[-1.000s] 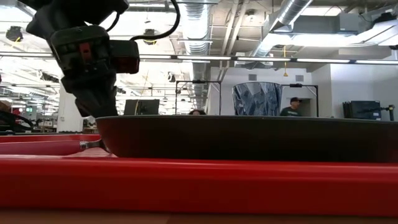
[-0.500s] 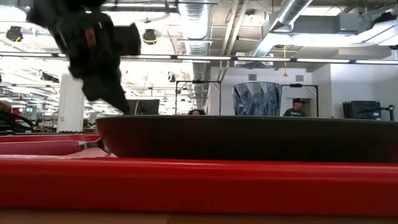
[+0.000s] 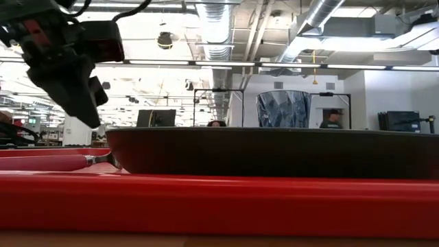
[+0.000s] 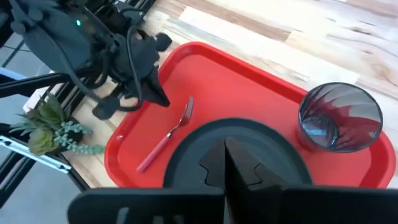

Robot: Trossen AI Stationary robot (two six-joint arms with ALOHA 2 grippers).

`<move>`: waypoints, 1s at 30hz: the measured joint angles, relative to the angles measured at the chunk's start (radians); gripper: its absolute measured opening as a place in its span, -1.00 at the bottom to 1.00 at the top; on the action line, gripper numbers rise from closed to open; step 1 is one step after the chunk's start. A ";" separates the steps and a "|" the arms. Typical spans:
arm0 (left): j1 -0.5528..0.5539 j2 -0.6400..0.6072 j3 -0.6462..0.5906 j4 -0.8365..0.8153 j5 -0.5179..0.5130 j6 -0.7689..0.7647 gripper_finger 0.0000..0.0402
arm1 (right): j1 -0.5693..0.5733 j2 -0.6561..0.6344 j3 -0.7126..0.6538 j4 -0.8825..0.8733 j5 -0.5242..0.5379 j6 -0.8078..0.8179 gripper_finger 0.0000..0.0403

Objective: Pick and place plate/cup/fork/spoon on tray
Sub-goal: Put the pink fork into the red serving tray

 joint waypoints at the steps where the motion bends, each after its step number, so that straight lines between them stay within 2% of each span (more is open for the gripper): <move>1: -0.001 0.013 0.000 0.020 -0.002 0.001 -1.00 | 0.000 0.000 0.000 0.001 0.000 0.000 -0.95; 14: 0.071 0.247 0.000 0.268 0.020 -0.008 -1.00 | -0.006 0.000 0.000 0.010 0.000 0.000 -0.95; 19: 0.102 0.292 0.008 0.302 0.087 -0.042 -1.00 | -0.013 0.011 0.002 0.006 -0.013 0.004 -0.95; 23: 0.099 0.228 0.006 0.226 0.078 -0.051 -1.00 | -0.046 0.082 0.000 0.020 -0.099 -0.073 -0.94; 27: 0.099 0.079 0.006 0.035 0.049 -0.056 -1.00 | -0.100 0.185 -0.001 0.126 -0.203 -0.205 -0.89; 30: 0.096 -0.052 0.005 -0.132 0.040 -0.101 -1.00 | -0.142 0.241 0.001 0.198 -0.244 -0.286 -0.76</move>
